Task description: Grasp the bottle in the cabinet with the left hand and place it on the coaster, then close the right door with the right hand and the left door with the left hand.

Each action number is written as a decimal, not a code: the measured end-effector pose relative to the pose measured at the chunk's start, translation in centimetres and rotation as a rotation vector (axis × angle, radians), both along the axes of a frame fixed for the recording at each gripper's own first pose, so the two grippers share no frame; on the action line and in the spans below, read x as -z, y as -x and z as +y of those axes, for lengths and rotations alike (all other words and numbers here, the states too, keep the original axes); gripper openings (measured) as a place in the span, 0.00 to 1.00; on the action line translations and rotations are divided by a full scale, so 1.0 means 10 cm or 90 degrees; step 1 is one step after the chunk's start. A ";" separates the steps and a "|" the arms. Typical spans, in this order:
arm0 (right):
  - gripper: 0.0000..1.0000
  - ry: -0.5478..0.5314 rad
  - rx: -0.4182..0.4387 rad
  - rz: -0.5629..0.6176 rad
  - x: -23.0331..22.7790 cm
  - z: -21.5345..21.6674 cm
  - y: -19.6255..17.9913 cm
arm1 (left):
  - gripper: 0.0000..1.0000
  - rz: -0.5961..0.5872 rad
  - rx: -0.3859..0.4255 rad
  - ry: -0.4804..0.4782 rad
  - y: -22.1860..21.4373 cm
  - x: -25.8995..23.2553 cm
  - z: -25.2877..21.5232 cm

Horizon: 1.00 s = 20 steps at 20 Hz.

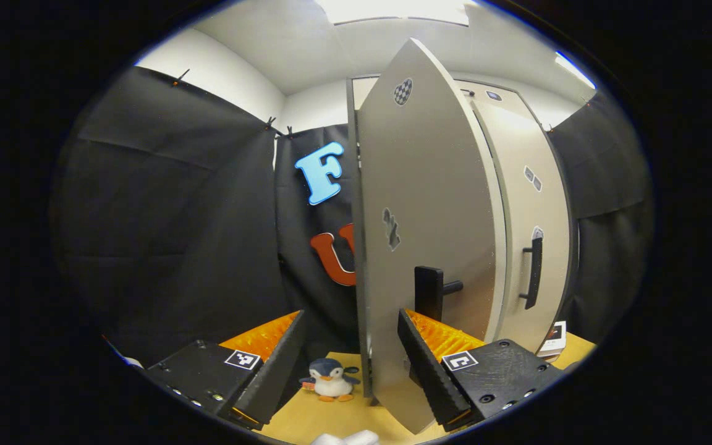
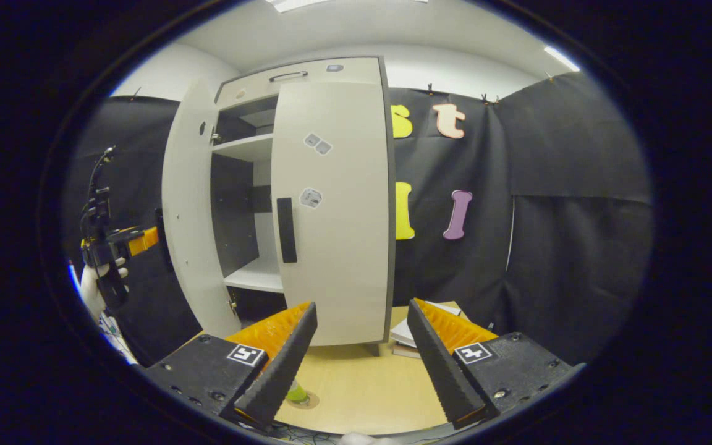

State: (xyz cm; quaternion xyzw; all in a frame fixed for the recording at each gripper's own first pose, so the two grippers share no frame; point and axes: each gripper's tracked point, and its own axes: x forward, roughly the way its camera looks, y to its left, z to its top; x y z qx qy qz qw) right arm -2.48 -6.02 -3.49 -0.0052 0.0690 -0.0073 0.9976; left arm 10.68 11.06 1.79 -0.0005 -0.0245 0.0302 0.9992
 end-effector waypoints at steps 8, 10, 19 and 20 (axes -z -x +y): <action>0.97 -0.004 0.013 -0.008 -0.05 -0.07 0.09 | 0.96 -0.007 0.060 0.017 -0.17 -0.09 -0.50; 0.96 -0.001 0.014 -0.013 -0.09 -0.06 0.08 | 0.96 -0.012 0.063 0.013 -0.13 -0.10 -0.52; 0.97 -0.002 -0.002 -0.016 -0.13 0.14 0.00 | 0.96 0.003 0.080 0.012 0.06 -0.04 -0.52; 0.97 0.000 -0.004 -0.015 -0.12 0.16 0.00 | 0.96 0.006 0.085 0.012 0.09 -0.02 -0.54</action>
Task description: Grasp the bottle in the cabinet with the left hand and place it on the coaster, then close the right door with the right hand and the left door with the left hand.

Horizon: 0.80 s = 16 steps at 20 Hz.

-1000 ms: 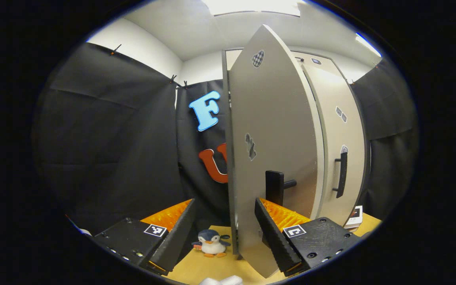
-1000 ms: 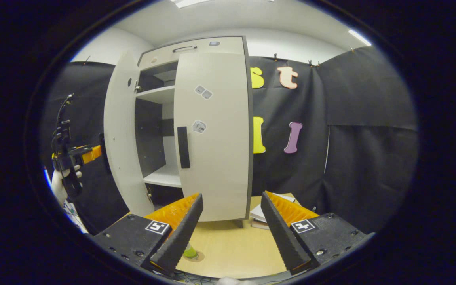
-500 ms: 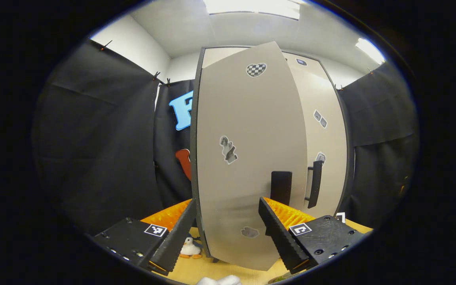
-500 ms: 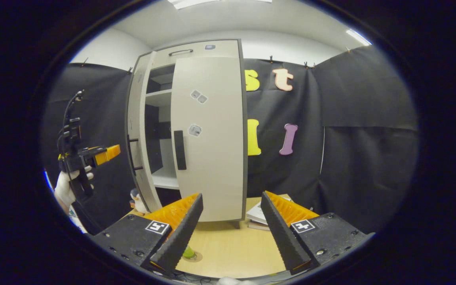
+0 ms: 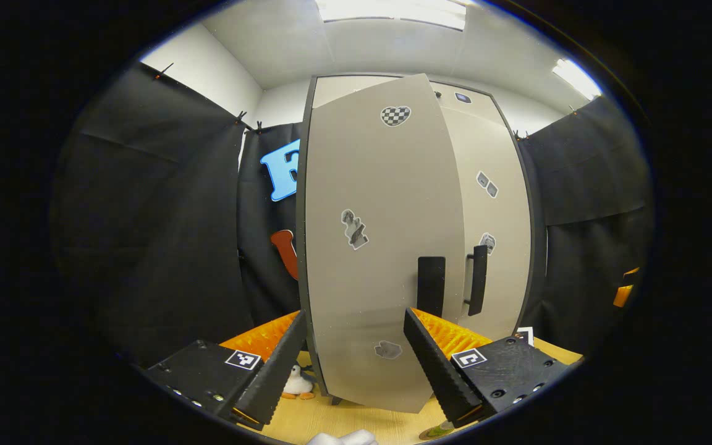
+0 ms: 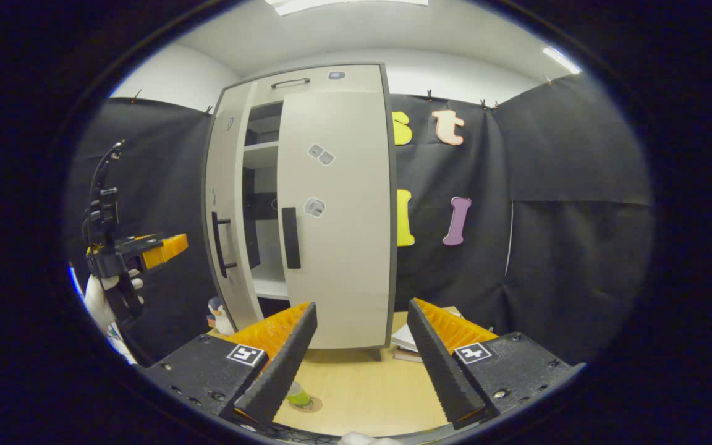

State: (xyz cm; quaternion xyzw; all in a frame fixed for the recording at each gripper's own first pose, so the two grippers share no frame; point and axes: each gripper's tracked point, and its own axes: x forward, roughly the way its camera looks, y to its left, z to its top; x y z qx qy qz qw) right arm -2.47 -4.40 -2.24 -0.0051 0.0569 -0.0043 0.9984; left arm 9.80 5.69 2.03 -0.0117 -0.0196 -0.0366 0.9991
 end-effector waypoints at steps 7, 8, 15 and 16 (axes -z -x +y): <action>0.97 0.010 0.005 -0.012 -0.06 0.11 0.00 | 0.96 0.009 0.032 0.010 0.28 0.03 -0.10; 0.97 0.015 0.011 -0.013 -0.06 0.10 -0.01 | 0.96 0.008 0.039 0.015 0.33 0.03 -0.13; 0.97 0.019 0.015 -0.009 -0.03 0.04 0.08 | 0.96 0.038 0.026 0.023 0.76 0.29 -0.20; 0.94 0.020 0.012 -0.010 -0.02 0.02 0.11 | 0.96 0.040 0.027 0.023 0.82 0.32 -0.24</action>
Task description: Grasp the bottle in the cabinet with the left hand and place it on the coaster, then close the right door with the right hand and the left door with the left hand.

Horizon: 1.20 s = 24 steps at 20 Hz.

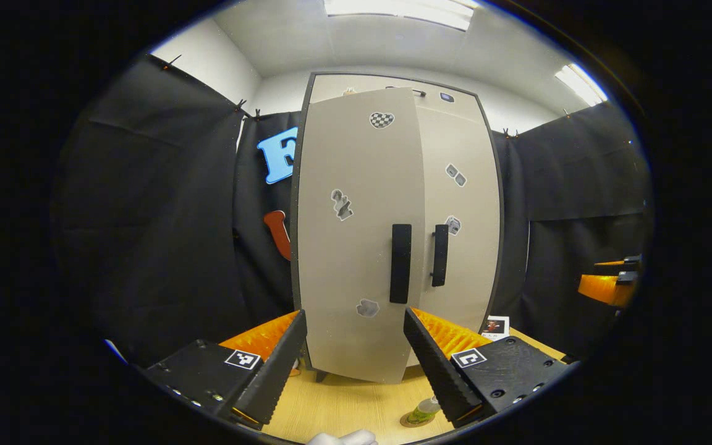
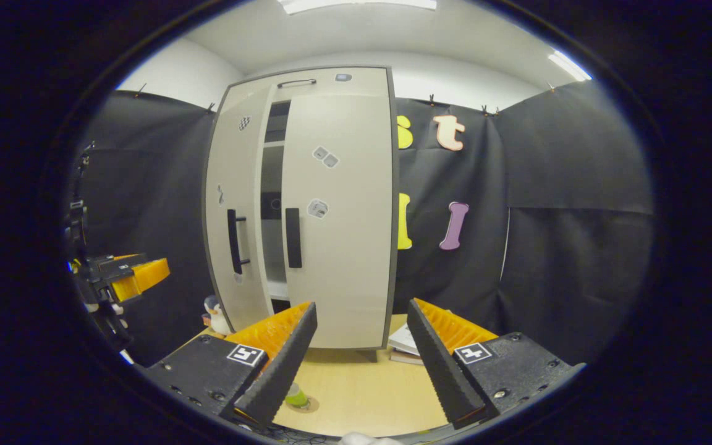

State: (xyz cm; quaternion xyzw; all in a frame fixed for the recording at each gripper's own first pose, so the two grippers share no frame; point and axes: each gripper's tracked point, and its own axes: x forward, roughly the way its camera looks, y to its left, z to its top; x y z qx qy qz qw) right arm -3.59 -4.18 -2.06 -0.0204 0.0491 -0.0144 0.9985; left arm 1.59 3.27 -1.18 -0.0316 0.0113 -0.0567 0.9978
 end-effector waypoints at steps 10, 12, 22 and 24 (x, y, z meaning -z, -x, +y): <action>0.97 -0.021 -0.051 -0.010 -0.11 -0.27 0.53 | 0.96 0.003 -0.068 -0.031 0.88 -0.12 -0.27; 0.97 -0.013 -0.058 -0.015 -0.12 -0.33 0.66 | 0.96 0.007 -0.081 -0.024 1.05 -0.12 -0.31; 0.96 -0.023 -0.089 -0.010 -0.11 -0.46 0.92 | 0.96 0.013 -0.108 -0.019 1.44 -0.15 -0.44; 0.97 -0.022 -0.091 -0.013 -0.14 -0.46 0.93 | 0.96 0.014 -0.109 -0.015 1.45 -0.15 -0.46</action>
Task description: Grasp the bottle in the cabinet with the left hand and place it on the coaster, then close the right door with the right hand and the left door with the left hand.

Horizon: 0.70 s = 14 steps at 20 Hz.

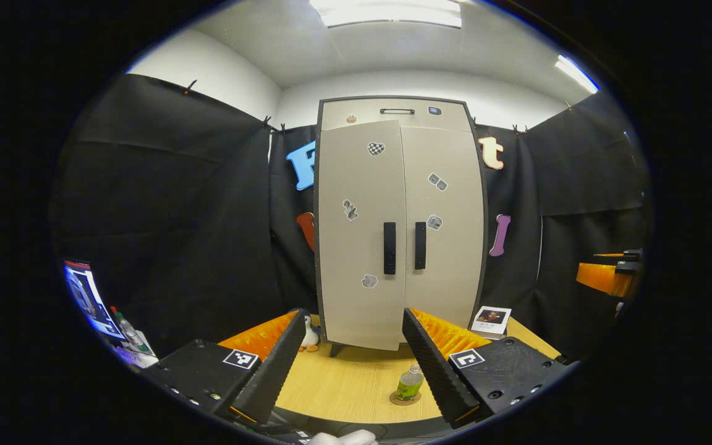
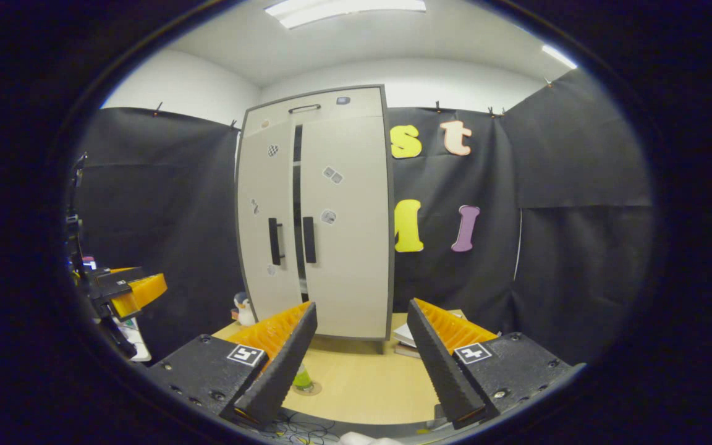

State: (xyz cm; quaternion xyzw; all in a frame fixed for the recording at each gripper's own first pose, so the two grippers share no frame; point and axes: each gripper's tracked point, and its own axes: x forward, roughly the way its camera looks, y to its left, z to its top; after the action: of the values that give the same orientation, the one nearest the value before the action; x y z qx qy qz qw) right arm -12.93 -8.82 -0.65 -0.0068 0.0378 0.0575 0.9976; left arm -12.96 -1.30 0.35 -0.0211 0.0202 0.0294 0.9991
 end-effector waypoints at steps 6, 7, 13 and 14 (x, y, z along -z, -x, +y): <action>0.96 0.009 -0.006 -0.005 -0.04 0.00 -0.01 | 0.96 -0.001 -0.004 0.002 -0.01 -0.03 -0.01; 0.97 0.010 -0.007 -0.004 -0.04 0.00 -0.01 | 0.96 0.001 -0.003 0.002 -0.02 -0.02 -0.03; 0.97 0.005 -0.009 -0.006 -0.05 -0.01 -0.02 | 0.96 0.000 -0.005 -0.001 -0.02 -0.03 -0.03; 0.97 0.003 -0.009 -0.006 -0.05 -0.02 -0.03 | 0.96 0.001 -0.007 -0.001 -0.02 -0.03 -0.03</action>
State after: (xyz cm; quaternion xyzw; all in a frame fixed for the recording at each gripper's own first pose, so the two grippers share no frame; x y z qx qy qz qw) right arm -12.63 -8.97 -0.19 -0.0101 0.0328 0.0643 0.9973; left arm -12.79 -1.55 0.63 -0.0201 0.0206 0.0346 0.9990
